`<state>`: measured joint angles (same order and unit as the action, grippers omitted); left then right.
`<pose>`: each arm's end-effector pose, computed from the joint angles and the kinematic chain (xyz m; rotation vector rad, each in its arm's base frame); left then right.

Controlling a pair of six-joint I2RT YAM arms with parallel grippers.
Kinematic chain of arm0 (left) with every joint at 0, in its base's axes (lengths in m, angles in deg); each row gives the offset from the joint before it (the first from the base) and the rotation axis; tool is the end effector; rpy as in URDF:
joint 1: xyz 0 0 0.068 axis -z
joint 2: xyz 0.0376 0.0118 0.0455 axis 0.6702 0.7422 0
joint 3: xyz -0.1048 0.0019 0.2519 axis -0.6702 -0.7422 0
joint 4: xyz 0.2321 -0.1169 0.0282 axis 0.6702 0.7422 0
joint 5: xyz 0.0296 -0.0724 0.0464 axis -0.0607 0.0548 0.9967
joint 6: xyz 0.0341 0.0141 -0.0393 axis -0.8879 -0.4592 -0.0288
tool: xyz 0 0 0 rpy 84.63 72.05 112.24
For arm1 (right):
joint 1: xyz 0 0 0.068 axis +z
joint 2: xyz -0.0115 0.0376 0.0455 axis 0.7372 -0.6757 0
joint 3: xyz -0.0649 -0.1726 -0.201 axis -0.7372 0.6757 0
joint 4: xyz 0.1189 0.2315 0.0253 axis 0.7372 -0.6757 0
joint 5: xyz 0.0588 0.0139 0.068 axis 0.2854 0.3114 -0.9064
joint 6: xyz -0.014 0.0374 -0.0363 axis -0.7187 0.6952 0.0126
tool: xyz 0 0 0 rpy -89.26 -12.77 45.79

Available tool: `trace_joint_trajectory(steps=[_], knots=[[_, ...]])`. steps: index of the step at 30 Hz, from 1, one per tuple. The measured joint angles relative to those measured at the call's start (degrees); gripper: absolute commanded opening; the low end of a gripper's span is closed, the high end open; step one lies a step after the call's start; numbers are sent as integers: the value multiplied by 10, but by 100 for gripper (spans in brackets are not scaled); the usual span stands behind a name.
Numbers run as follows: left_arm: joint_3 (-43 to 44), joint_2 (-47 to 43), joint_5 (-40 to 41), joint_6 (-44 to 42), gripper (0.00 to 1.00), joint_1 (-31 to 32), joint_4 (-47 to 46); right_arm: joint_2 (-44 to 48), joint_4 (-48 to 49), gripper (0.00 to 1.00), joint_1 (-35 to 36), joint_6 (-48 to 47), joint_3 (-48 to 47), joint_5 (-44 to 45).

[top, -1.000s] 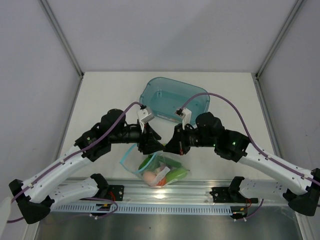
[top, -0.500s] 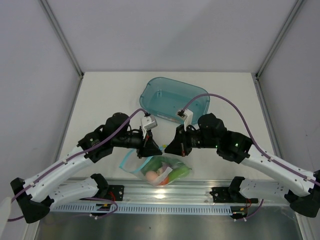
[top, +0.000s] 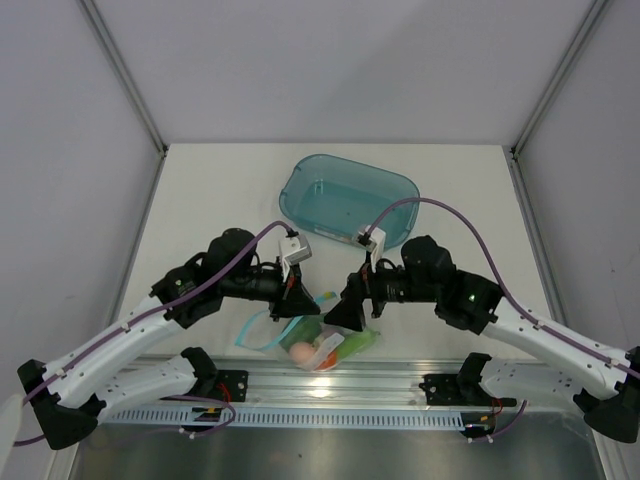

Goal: Place the food in the zip-top bag and seal the zipper
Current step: Zip the zipper food storage bag at the center of the board.

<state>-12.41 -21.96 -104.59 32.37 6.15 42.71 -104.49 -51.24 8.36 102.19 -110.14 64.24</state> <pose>0.1083 -0.1521 0.3378 1.0989 1.9215 -1.2339 0.1088 0.1862 0.3418 -0.8750 1.9543 1.2904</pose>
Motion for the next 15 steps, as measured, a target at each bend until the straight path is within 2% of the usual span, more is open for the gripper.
trace_joint_trajectory(steps=[4,6,8,9,11,12,15], knots=[[0,3,-15,4,1,0,-2,3,43,99,-1,-12,33,-20],[0,7,-23,5,1,0,-5,7,67,96,-2,-20,53,-32],[0,9,-30,9,1,0,-8,14,87,83,-3,-30,69,-45],[0,9,-32,10,0,0,-10,18,102,71,-4,-35,76,-52],[0,9,-41,13,1,0,-15,28,129,60,-6,-42,89,-68],[0,9,-45,14,1,0,-19,35,146,44,-8,-46,97,-77],[0,9,-56,16,0,0,-25,48,182,42,-12,-50,110,-99]])
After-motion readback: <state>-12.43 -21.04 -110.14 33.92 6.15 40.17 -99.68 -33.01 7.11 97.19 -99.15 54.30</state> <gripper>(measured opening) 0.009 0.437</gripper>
